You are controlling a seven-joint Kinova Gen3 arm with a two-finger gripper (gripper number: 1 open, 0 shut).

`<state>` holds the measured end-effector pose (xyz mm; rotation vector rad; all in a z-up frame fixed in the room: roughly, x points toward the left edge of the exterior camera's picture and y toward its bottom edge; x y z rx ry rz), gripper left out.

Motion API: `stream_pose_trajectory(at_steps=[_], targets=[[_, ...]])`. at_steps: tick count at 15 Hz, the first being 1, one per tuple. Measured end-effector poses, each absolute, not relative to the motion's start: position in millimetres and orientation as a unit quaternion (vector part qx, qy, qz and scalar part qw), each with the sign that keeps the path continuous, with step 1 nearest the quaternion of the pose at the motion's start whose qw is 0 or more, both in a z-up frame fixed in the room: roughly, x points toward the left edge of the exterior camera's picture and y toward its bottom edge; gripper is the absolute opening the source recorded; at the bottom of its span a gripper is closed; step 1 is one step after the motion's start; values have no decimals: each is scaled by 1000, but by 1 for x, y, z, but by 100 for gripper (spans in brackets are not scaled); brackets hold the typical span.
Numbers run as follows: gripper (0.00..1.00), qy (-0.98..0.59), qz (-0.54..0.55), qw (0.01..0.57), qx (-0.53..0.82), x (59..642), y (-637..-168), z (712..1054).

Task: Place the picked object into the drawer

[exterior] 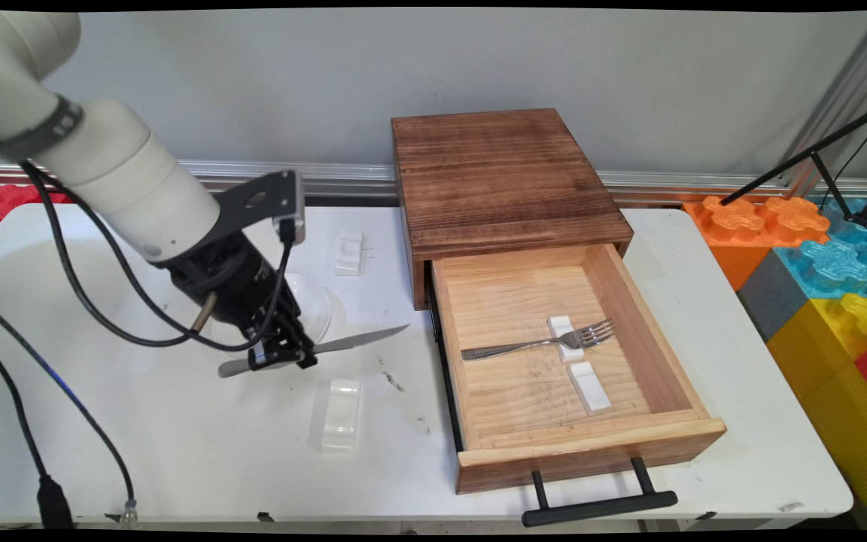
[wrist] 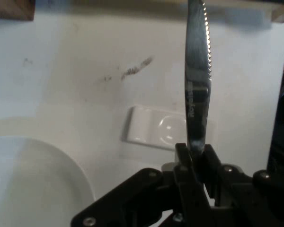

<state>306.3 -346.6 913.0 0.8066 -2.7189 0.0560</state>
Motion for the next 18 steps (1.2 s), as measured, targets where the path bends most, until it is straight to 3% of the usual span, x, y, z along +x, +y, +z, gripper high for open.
stream_pose_trajectory(at_steps=[10,18], targets=[[0,-947,28,173,269,250,-348,968],[0,-949,30,202,240,196,-360,973]])
